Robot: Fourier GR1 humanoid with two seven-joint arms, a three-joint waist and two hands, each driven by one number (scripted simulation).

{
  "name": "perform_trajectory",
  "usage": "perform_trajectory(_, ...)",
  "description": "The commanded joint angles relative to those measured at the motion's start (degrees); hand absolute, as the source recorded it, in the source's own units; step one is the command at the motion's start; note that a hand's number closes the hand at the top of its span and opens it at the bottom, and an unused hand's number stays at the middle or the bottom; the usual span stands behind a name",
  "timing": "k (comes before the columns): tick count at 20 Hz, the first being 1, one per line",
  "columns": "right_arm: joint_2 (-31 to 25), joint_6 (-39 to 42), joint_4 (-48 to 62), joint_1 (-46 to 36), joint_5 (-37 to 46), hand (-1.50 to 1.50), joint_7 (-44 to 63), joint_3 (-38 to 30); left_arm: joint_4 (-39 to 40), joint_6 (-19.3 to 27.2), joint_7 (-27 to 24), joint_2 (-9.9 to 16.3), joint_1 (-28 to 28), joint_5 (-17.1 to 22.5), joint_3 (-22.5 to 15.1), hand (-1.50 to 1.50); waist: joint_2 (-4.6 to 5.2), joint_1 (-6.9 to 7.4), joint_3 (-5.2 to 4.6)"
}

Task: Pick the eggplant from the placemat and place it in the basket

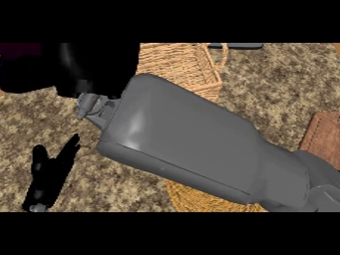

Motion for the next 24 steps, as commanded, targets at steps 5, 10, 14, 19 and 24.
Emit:
perform_trajectory(5,0.41,-2.87,15.15,-5.12,-6.68,1.50,-0.77,-1.04,1.85,-0.46,-0.54,-0.79,2.64,-0.37,-0.45,0.00,0.62,-0.40,-0.33)
perform_trajectory(10,0.41,-9.99,21.10,-2.02,-11.33,1.50,-10.02,-0.71,4.32,-0.24,-1.36,-0.69,-0.80,-0.77,0.62,0.00,0.99,-0.22,-0.33)
perform_trajectory(14,0.42,-12.52,24.46,-0.03,-15.22,1.50,-14.57,-2.49,3.23,-0.32,-1.50,-1.37,0.33,-0.91,0.00,0.00,0.97,-0.32,-0.30)
perform_trajectory(19,0.42,-18.47,24.23,2.48,-21.58,1.50,-18.62,-1.96,3.39,0.68,-1.76,-2.63,0.41,-1.64,-0.44,0.00,0.94,0.16,-0.29)
perform_trajectory(24,0.42,-17.84,29.05,5.31,-25.95,1.50,-28.74,-4.15,3.02,1.85,-0.17,-2.56,-0.58,-2.96,-0.39,0.00,1.02,-0.27,-0.24)
